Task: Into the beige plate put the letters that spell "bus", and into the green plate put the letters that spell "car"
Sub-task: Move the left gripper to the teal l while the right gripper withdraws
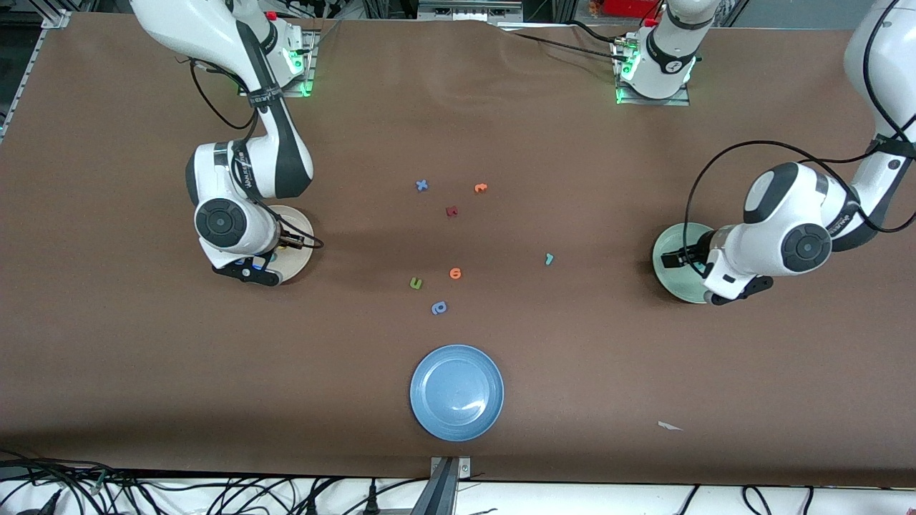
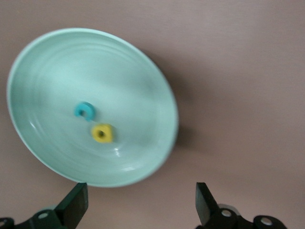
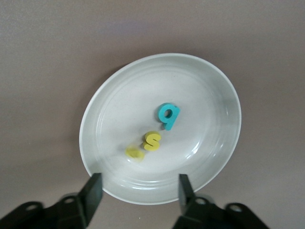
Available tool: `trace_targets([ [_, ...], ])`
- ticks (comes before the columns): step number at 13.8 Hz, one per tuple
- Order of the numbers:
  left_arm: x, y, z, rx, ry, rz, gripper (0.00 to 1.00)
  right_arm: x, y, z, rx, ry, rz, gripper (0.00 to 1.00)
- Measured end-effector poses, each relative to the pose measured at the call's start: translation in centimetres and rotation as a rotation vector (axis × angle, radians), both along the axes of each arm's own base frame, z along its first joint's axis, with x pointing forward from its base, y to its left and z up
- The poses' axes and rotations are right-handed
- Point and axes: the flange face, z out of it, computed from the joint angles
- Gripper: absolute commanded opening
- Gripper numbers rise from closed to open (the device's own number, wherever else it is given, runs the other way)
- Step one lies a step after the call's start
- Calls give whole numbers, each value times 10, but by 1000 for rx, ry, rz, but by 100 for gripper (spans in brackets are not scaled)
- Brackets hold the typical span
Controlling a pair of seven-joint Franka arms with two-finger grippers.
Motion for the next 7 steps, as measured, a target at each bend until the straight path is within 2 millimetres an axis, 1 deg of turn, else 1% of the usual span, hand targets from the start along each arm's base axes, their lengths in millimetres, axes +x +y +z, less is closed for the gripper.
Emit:
trace_targets([
  [1, -2, -22, 7, 7, -8, 20, 99, 3, 1, 4, 3, -9, 1, 100],
  [2, -4, -46, 10, 18, -13, 38, 99, 8, 3, 13, 6, -17, 2, 100],
  [3, -6, -71, 12, 23, -31, 64, 99, 15, 6, 27, 8, -17, 1, 100],
  [5, -7, -118, 16, 6, -92, 135, 99, 34, 8, 72, 17, -32, -8, 100],
  [7, -15, -158, 15, -8, -120, 176, 99, 49, 6, 118, 32, -63, -17, 100],
])
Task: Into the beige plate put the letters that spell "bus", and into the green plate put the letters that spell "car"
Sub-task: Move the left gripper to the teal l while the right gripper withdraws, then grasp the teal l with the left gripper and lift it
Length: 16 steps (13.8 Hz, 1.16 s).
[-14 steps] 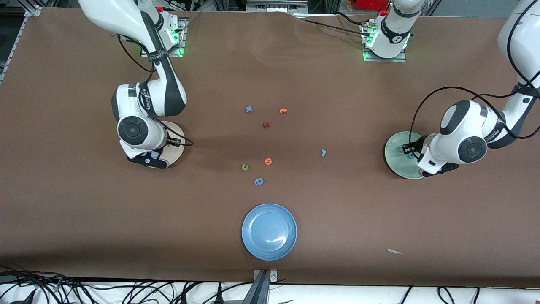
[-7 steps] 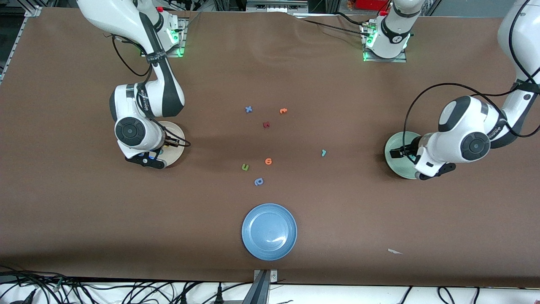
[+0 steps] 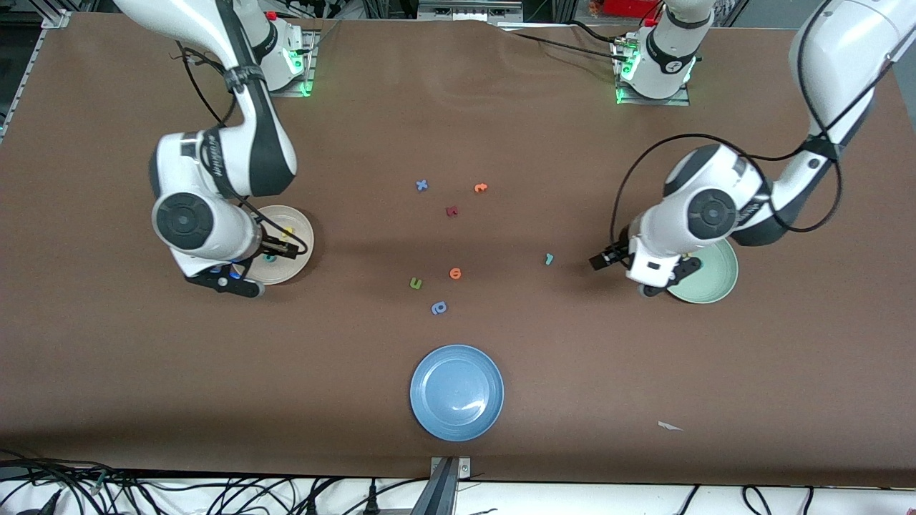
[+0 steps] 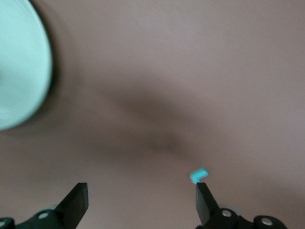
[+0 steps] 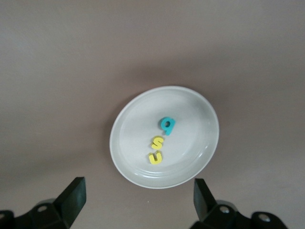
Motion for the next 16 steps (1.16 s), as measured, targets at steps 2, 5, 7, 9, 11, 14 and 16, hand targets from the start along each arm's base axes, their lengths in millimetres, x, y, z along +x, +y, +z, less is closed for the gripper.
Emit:
trace_targets([
  [2, -11, -32, -12, 1, -7, 26, 98, 7, -1, 32, 11, -8, 18, 100],
  [5, -25, -66, -58, 34, -15, 49, 98, 15, -14, 83, 40, 3, 134, 100],
  [7, -30, -80, -80, 43, -32, 59, 96, 23, -41, 118, 60, -13, 181, 100],
  [9, -30, -86, -87, 31, -50, 75, 91, 32, -77, 141, 68, -49, 177, 100],
  [11, -28, -83, -89, 28, -55, 87, 87, 36, -108, 158, 72, -66, 167, 100],
  [14, -29, -79, -104, 49, -43, 88, 82, 36, -124, 174, 78, -71, 188, 100],
  [16, -34, -84, -111, 61, -37, 83, 79, 37, -128, 179, 78, -80, 185, 100],
])
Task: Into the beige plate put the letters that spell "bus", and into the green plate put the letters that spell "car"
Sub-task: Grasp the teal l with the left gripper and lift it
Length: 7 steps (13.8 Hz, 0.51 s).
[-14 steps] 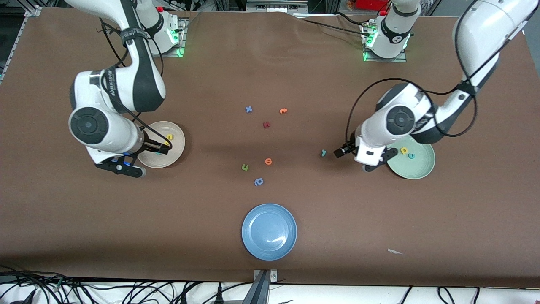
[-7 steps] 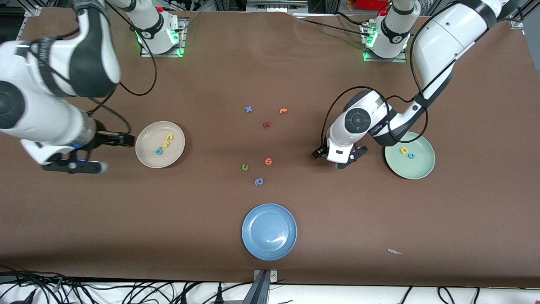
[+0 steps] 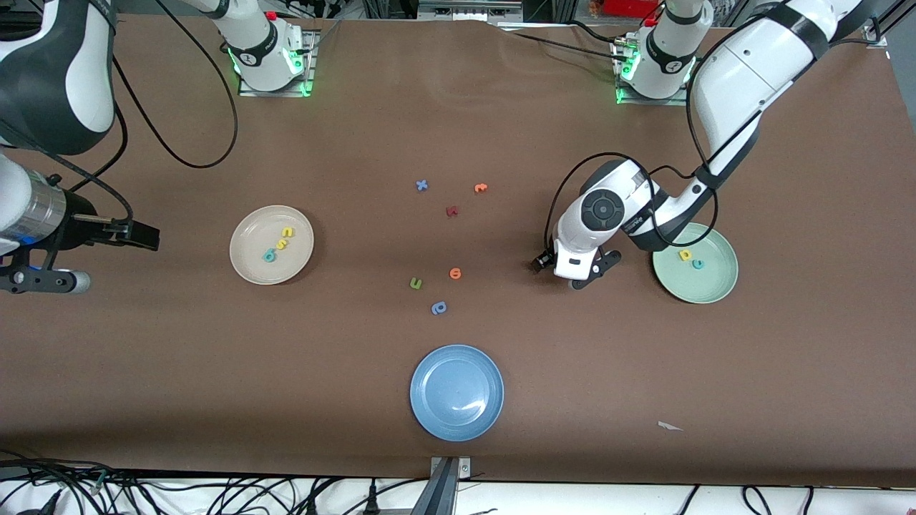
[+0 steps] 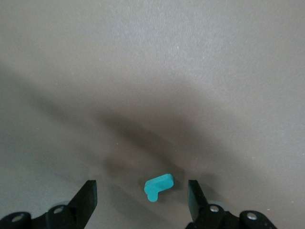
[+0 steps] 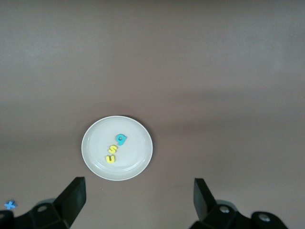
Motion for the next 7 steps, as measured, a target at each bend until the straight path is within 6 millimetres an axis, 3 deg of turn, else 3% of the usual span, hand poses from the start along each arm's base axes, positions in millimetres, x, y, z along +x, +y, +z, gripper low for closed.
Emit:
trace_targets([
  [4, -3, -4, -4, 3, 7, 3, 67, 1, 6, 0, 8, -5, 35, 100],
  [7, -2, -4, -4, -7, -2, 10, 42, 1, 6, 4, 42, -29, 48, 100],
])
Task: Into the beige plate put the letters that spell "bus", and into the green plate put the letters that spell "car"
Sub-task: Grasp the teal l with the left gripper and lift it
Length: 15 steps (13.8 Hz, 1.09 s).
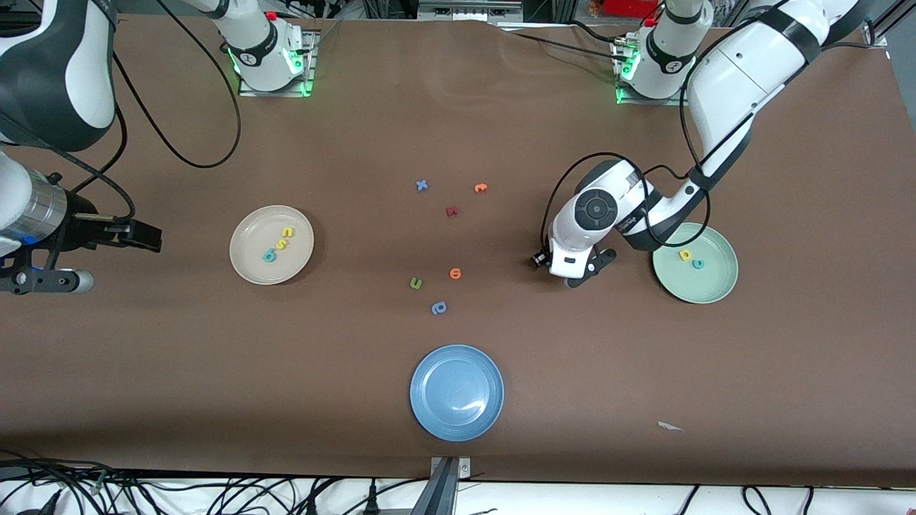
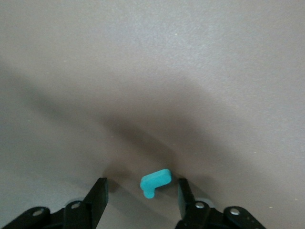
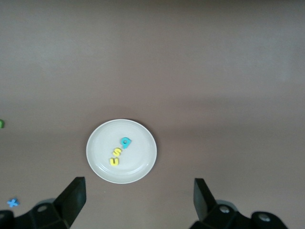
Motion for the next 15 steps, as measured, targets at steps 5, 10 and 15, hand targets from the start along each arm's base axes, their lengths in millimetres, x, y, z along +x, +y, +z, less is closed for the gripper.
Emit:
trace_targets([
  [5, 4, -4, 4, -20, -19, 9, 19, -31, -36, 27, 103, -102, -8, 100],
  [10, 5, -4, 4, -21, -20, 10, 15, -86, -65, 42, 63, -107, -14, 100],
  [15, 5, -4, 4, -21, -21, 10, 0, -93, -56, 47, 77, -115, 13, 100],
])
